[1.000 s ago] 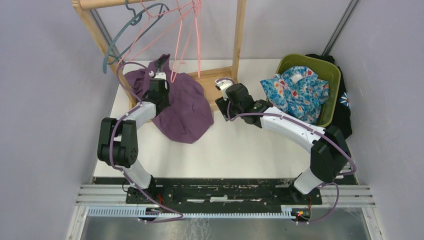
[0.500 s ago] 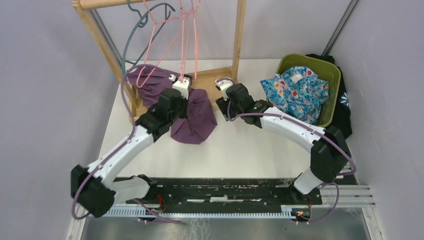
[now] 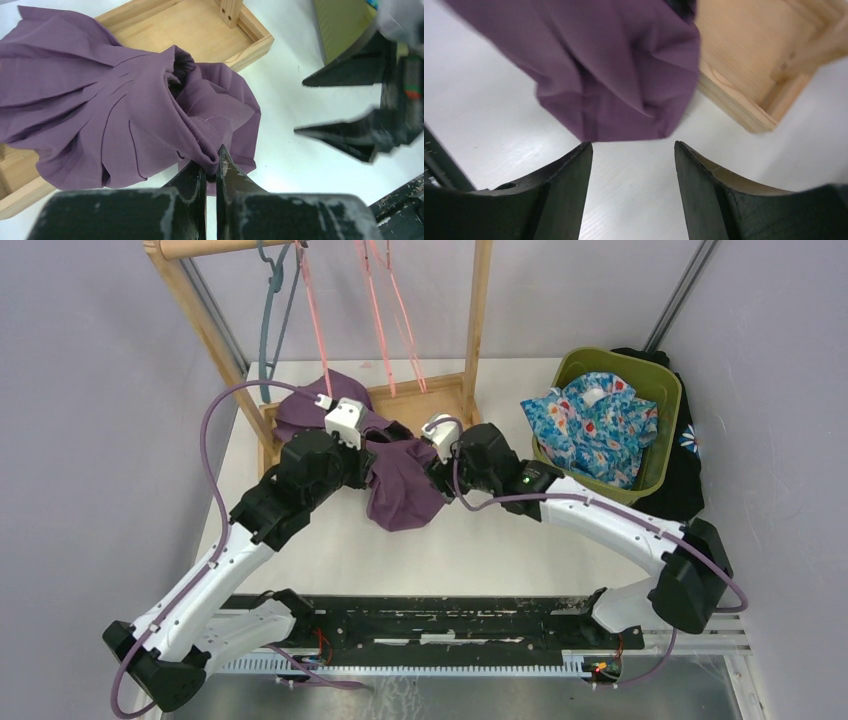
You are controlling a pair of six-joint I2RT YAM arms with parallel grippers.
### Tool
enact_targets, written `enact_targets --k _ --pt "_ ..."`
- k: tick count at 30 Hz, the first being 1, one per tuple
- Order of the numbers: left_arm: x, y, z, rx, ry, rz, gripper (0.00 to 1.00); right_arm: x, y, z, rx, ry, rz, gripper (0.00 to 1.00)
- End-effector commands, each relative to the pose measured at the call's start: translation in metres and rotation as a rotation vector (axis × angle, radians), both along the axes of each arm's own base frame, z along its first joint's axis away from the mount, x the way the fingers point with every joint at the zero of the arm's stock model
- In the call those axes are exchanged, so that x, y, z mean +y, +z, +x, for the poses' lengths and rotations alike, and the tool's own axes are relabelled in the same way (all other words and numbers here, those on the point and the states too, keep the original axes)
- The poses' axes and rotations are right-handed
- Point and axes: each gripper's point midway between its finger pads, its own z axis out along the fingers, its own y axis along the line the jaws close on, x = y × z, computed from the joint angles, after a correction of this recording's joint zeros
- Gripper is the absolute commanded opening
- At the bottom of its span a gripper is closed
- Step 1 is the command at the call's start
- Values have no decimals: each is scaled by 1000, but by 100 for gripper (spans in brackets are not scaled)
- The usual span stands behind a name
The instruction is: Remove the skirt from the hanger
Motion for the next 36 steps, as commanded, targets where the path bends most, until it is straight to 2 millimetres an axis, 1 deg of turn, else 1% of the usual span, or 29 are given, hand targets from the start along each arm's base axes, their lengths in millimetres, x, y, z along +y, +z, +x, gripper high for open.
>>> enact_targets --k 1,3,5,6,12,14,15,18,19,20,21,23,24,26,27,28,29,30,32,34,36 --pt "-21 54 2 -106 -76 -107 3 45 50 -26 -182 218 131 68" --pt "-25 63 0 -116 -95 -123 3 57 61 -26 -223 239 165 68" --pt "-28 69 -3 -125 -113 -134 3 67 71 -20 -260 241 198 68" --pt "-29 71 -4 -128 -117 -136 3 73 72 -16 -276 240 201 69" --pt "-24 75 -13 -131 -127 -136 3 95 70 21 -364 192 156 70" --pt "-21 78 -16 -137 -127 -138 3 104 67 27 -362 197 150 70" --pt "-20 79 -18 -139 -126 -139 3 110 68 27 -355 212 158 70" --pt "-18 82 -21 -147 -130 -150 3 125 59 29 -324 234 174 70" --pt "-18 83 -22 -148 -132 -153 3 129 57 31 -317 237 173 67" --pt "-19 83 -23 -146 -135 -157 3 131 51 32 -306 236 165 60" --pt "-18 83 -24 -145 -136 -158 3 132 48 33 -295 230 158 46" --pt "-18 79 -24 -137 -134 -148 3 130 46 35 -278 218 136 8" --pt "-17 75 -24 -130 -129 -136 3 126 47 35 -271 201 123 2" --pt "-12 63 -20 -117 -99 -107 3 114 51 38 -275 149 101 1" --pt "-10 56 -17 -107 -81 -92 5 105 56 39 -287 118 90 1" --pt "-7 46 -12 -93 -51 -74 11 96 60 40 -299 87 80 1" --pt "-4 37 -7 -79 -19 -57 18 84 64 40 -311 52 64 1" --pt "0 26 -1 -64 17 -34 20 71 69 41 -329 8 46 1" --pt "4 10 10 -42 79 -6 24 42 79 40 -365 -83 14 1" --pt "7 -2 22 -30 140 16 32 11 97 40 -418 -188 8 1" --pt "10 -11 34 -31 202 28 37 -20 115 36 -470 -282 3 1"
